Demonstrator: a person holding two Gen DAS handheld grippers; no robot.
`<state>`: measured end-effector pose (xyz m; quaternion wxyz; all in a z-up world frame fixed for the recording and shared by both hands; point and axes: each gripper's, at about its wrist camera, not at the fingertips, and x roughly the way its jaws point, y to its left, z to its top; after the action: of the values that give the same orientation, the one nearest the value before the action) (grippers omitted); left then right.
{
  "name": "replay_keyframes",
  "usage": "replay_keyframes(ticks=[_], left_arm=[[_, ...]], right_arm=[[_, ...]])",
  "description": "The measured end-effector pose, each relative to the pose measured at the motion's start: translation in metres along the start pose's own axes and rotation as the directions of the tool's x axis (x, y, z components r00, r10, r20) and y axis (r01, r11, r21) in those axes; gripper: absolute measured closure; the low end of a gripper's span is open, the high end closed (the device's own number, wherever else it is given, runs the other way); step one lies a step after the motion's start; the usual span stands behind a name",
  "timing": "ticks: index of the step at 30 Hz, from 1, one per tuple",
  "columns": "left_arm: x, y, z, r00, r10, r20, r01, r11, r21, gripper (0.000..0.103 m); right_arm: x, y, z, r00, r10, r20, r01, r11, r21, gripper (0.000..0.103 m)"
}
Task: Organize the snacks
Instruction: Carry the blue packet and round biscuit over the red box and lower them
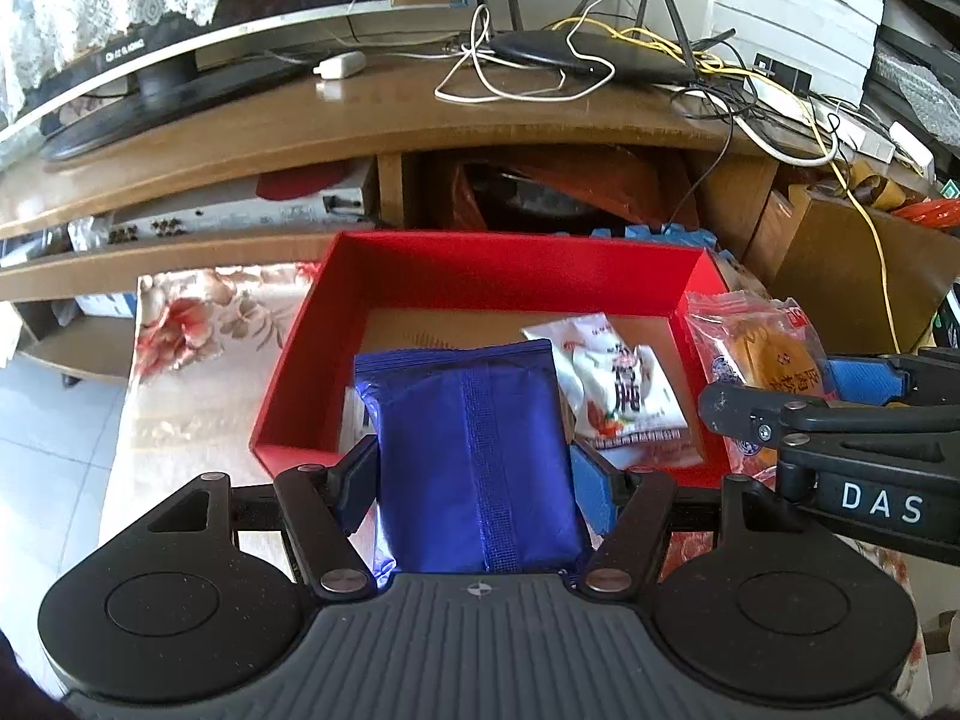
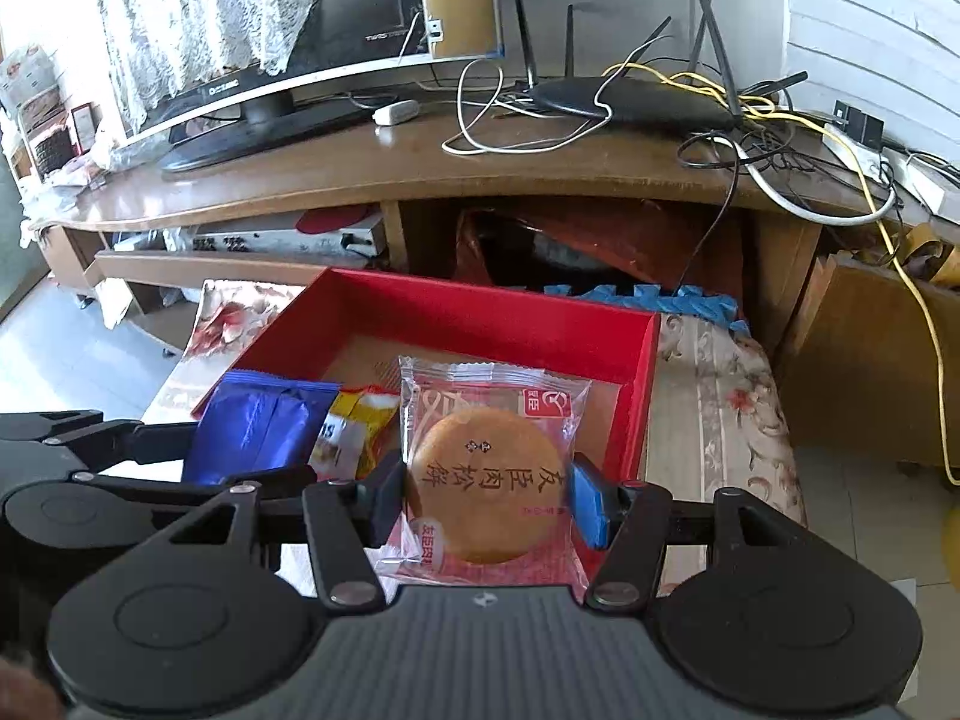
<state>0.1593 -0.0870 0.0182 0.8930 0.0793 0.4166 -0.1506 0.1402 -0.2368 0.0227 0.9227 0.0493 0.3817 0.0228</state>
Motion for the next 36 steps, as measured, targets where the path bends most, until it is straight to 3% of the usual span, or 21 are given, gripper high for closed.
replay_keyframes(ticks=[16, 36], left_arm=[[0.031, 0.001, 0.032, 1.0, 0.025, 0.01, -0.025, 1.0, -0.008, 0.032], [0.066, -0.001, 0.042, 0.999, 0.05, -0.02, -0.05, 0.999, -0.006, 0.032]], right_arm=[[0.032, -0.013, 0.031, 1.0, -0.026, 0.007, 0.026, 0.999, 0.023, 0.055], [0.069, -0.022, 0.044, 0.998, -0.054, -0.023, 0.054, 0.998, 0.015, 0.055]])
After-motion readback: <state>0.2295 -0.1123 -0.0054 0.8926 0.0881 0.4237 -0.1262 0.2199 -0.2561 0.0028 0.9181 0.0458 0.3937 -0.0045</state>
